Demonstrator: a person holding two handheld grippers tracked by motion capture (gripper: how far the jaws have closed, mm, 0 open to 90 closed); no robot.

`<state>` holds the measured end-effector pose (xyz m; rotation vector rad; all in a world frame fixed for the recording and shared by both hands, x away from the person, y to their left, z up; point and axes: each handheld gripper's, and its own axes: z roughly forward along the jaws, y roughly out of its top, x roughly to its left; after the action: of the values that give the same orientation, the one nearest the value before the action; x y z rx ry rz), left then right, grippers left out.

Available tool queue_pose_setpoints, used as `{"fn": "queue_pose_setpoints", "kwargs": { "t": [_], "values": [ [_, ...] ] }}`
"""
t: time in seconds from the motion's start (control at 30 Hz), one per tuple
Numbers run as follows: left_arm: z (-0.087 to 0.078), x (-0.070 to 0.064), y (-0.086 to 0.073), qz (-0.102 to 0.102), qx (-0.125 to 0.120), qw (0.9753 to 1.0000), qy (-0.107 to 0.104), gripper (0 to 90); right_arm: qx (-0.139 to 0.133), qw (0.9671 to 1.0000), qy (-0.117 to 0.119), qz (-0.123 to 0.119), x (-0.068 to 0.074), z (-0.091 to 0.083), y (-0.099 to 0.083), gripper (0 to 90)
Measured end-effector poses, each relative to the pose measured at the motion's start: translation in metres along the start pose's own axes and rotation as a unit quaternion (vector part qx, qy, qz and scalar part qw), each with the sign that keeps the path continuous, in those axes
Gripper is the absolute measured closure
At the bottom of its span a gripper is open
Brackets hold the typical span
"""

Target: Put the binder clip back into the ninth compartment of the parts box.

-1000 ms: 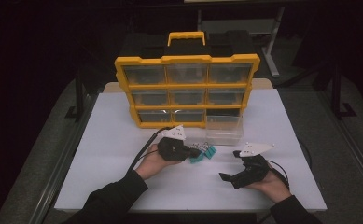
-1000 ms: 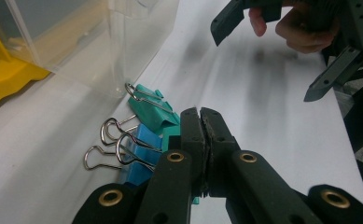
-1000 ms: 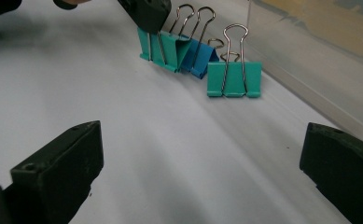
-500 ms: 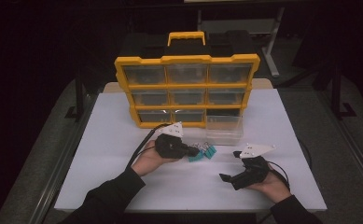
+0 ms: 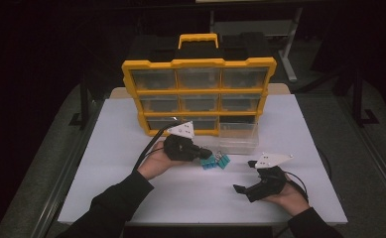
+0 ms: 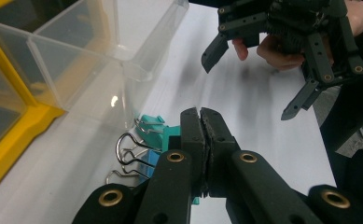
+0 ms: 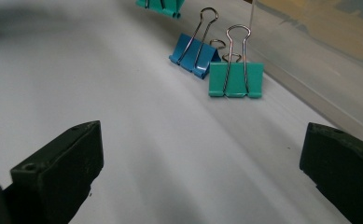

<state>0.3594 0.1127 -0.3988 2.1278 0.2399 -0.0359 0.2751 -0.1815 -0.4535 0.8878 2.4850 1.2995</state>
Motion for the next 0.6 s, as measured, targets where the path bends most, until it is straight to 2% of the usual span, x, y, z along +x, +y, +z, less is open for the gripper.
{"fn": "queue_pose_setpoints", "kwargs": {
  "t": [0.6],
  "values": [
    [-0.010, 0.006, 0.030, 0.016, -0.010, 0.9998, 0.004, 88.8, -0.003, 1.0000, 0.001, 0.002, 0.000, -0.001, 0.000, 0.0]
  ]
}}
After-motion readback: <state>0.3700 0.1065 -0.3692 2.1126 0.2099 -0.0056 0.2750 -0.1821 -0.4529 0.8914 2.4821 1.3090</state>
